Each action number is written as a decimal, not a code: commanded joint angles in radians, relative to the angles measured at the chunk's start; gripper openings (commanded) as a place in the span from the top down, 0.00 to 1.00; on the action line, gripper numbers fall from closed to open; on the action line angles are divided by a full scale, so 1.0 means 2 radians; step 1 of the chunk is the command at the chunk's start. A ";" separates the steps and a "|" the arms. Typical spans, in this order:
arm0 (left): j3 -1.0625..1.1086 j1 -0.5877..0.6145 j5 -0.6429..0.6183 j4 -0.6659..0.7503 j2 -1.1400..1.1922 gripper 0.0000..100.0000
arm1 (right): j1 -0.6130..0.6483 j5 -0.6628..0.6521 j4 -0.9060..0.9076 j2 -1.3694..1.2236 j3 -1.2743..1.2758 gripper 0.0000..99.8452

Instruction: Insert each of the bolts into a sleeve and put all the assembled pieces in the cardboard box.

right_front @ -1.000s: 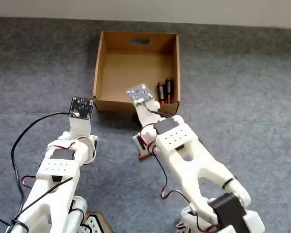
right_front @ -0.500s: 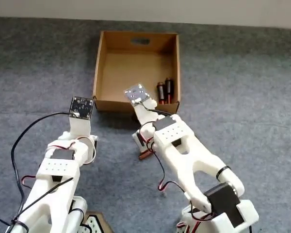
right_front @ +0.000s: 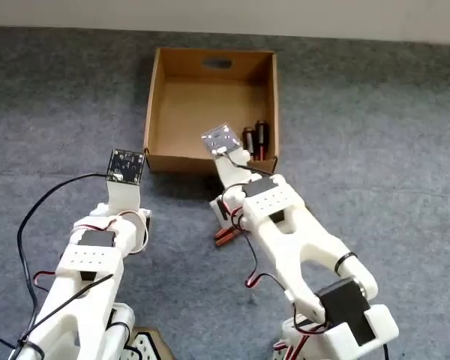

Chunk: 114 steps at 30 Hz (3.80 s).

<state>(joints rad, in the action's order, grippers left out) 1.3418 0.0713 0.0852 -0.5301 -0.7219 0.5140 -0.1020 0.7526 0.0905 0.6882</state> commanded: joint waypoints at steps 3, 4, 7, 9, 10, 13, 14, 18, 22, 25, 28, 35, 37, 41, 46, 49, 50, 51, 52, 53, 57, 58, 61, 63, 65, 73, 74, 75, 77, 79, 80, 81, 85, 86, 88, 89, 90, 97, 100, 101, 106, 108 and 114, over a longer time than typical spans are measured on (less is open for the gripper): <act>-0.001 -0.008 0.003 0.008 0.000 0.87 | 0.010 -0.005 -0.001 -0.046 -0.021 0.82; -0.001 -0.008 0.003 0.008 0.000 0.87 | 0.010 -0.005 -0.001 -0.044 -0.021 0.82; -0.001 -0.008 0.003 0.008 0.000 0.87 | 0.012 -0.005 0.001 -0.028 -0.020 0.82; -0.001 -0.008 0.003 0.008 0.000 0.87 | 0.020 -0.005 0.012 -0.010 -0.011 0.82; -0.001 -0.008 0.003 0.008 0.000 0.87 | 0.027 -0.005 0.020 0.001 -0.008 0.82; -0.001 -0.008 0.003 0.008 0.000 0.87 | 0.059 -0.005 0.053 0.034 0.009 0.82; -0.001 -0.008 0.003 0.008 0.000 0.87 | 0.072 -0.006 0.059 0.045 0.016 0.82; -0.001 -0.008 0.003 0.008 0.000 0.87 | 0.115 -0.024 0.068 0.085 0.044 0.82; -0.001 -0.008 0.003 0.008 0.000 0.87 | 0.125 -0.044 0.068 0.109 0.065 0.82; -0.001 -0.008 0.003 0.008 0.000 0.87 | 0.124 -0.045 0.068 0.125 0.077 0.82; -0.001 -0.008 0.003 0.008 0.000 0.87 | 0.124 -0.075 0.068 0.147 0.092 0.82; -0.001 -0.008 0.003 0.008 0.000 0.87 | 0.122 -0.007 0.041 0.178 0.090 0.82; -0.001 -0.008 0.003 0.008 0.000 0.87 | 0.123 -0.009 0.022 0.173 0.092 0.82; 0.000 -0.008 0.003 0.008 0.000 0.87 | 0.124 -0.131 0.014 0.148 0.093 0.82; 0.000 -0.008 0.003 0.008 0.000 0.87 | 0.127 -0.223 0.012 0.098 0.087 0.82; 0.000 -0.008 0.003 0.008 0.000 0.87 | 0.130 -0.240 0.014 0.068 0.067 0.82; 0.000 -0.008 0.003 0.008 0.000 0.87 | 0.130 -0.241 0.015 0.059 0.063 0.82; 0.000 -0.008 0.003 0.008 0.000 0.87 | 0.130 -0.242 0.015 0.049 0.058 0.82; 0.000 -0.008 0.003 0.008 0.000 0.87 | 0.130 -0.242 0.015 0.041 0.054 0.82; 0.000 -0.008 0.003 0.008 0.000 0.87 | 0.130 -0.242 0.015 0.032 0.051 0.82; 0.000 -0.008 0.003 0.008 0.000 0.87 | 0.130 -0.242 0.015 0.010 0.046 0.82; 0.000 -0.008 0.003 0.008 0.000 0.87 | 0.130 -0.242 0.015 0.009 0.046 0.82; 0.000 -0.008 0.003 0.008 0.000 0.87 | 0.129 -0.239 0.015 0.009 0.046 0.85; 0.000 -0.008 0.003 0.008 0.000 0.87 | 0.129 -0.238 0.014 0.009 0.046 0.92; 0.000 -0.008 0.003 0.008 0.000 0.87 | 0.129 -0.237 0.014 0.010 0.046 1.00; 0.000 -0.008 0.003 0.008 0.000 0.87 | 0.075 -0.117 0.013 0.009 0.008 0.99; 0.000 -0.008 0.003 0.008 0.000 0.87 | 0.058 -0.093 0.013 0.009 -0.002 0.99; 0.000 -0.008 0.003 0.008 0.000 0.87 | 0.041 -0.063 0.013 0.009 -0.011 0.99; 0.000 -0.008 0.003 0.008 0.000 0.87 | 0.014 -0.023 0.014 0.007 -0.023 0.99; 0.000 -0.008 0.003 0.008 0.000 0.87 | 0.003 -0.025 0.014 0.005 -0.025 0.99; 0.000 -0.008 0.003 0.008 0.000 0.87 | 0.002 -0.033 0.014 0.005 -0.024 0.99; 0.000 -0.008 0.003 0.008 0.000 0.87 | 0.004 -0.041 0.014 0.005 -0.024 0.99; 0.000 -0.008 0.003 0.008 0.000 0.87 | 0.016 -0.044 0.020 0.004 -0.021 0.93; 0.000 -0.008 0.003 0.008 0.000 0.87 | 0.018 -0.044 0.026 0.004 -0.022 0.89; 0.000 -0.008 0.003 0.008 0.000 0.87 | 0.025 -0.044 0.031 0.004 -0.023 0.83; 0.000 -0.008 0.003 0.008 0.000 0.87 | 0.027 -0.044 0.032 0.004 -0.023 0.82; 0.000 -0.008 0.003 0.008 0.000 0.87 | 0.027 -0.044 0.032 0.003 -0.024 0.82; 0.000 -0.008 0.003 0.008 0.000 0.87 | 0.026 -0.051 0.033 -0.007 -0.039 0.82; 0.000 -0.008 0.003 0.008 0.000 0.87 | 0.025 -0.087 0.033 -0.041 -0.055 0.82; 0.000 -0.008 0.003 0.008 0.000 0.87 | 0.024 -0.095 0.033 -0.054 -0.060 0.82; 0.000 -0.008 0.003 0.008 0.000 0.87 | 0.023 -0.111 0.069 -0.122 -0.108 0.84; 0.000 -0.008 0.003 0.008 0.000 0.87 | 0.023 -0.111 0.089 -0.137 -0.129 0.88; 0.000 -0.008 0.003 0.008 0.000 0.87 | 0.024 -0.110 0.132 -0.117 -0.148 1.00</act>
<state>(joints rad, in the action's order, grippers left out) 1.3449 0.0729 0.0836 -0.5271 -0.7219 0.5539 -0.3107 0.9705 -0.1826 0.4074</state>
